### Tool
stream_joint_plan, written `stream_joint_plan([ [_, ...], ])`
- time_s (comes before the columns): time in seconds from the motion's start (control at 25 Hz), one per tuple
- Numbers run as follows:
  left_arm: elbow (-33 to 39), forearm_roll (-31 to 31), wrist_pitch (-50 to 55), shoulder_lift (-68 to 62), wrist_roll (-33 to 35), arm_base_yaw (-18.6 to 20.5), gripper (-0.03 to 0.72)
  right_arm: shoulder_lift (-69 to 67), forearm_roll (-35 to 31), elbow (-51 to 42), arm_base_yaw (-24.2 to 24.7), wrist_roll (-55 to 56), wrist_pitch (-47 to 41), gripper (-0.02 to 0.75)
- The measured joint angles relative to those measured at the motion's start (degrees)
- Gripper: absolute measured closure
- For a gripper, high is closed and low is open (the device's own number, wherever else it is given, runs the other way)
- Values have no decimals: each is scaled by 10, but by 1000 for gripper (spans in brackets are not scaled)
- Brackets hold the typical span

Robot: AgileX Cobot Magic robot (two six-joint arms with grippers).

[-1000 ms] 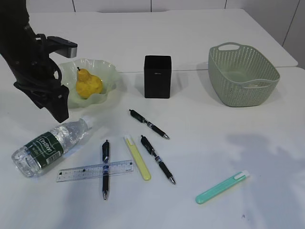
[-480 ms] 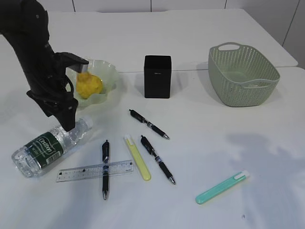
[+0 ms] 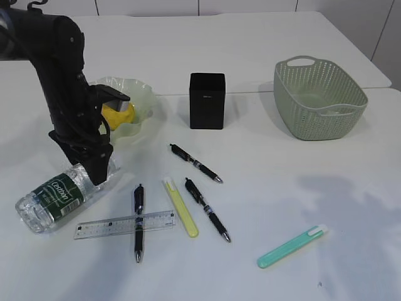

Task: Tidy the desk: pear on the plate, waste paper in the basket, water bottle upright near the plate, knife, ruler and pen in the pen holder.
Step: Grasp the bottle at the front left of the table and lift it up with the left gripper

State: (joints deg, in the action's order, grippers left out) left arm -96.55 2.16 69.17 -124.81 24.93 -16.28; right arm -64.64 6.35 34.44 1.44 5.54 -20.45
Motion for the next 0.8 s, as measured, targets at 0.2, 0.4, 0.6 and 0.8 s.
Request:
stream_joint_plan([
  [0.2,-1,-8,0,-9,0,0,69,0,0,0,0,0,0,225],
  [0.4,-1,-12,0,-26,0,0,72,0,0,0,0,0,0,225],
  [0.6,-1,-16,0,-36,0,0,78,0,0,0,0,0,0,225],
  [0.8,-2,-22,0,-38,0,0,96,0,0,0,0,0,0,225],
])
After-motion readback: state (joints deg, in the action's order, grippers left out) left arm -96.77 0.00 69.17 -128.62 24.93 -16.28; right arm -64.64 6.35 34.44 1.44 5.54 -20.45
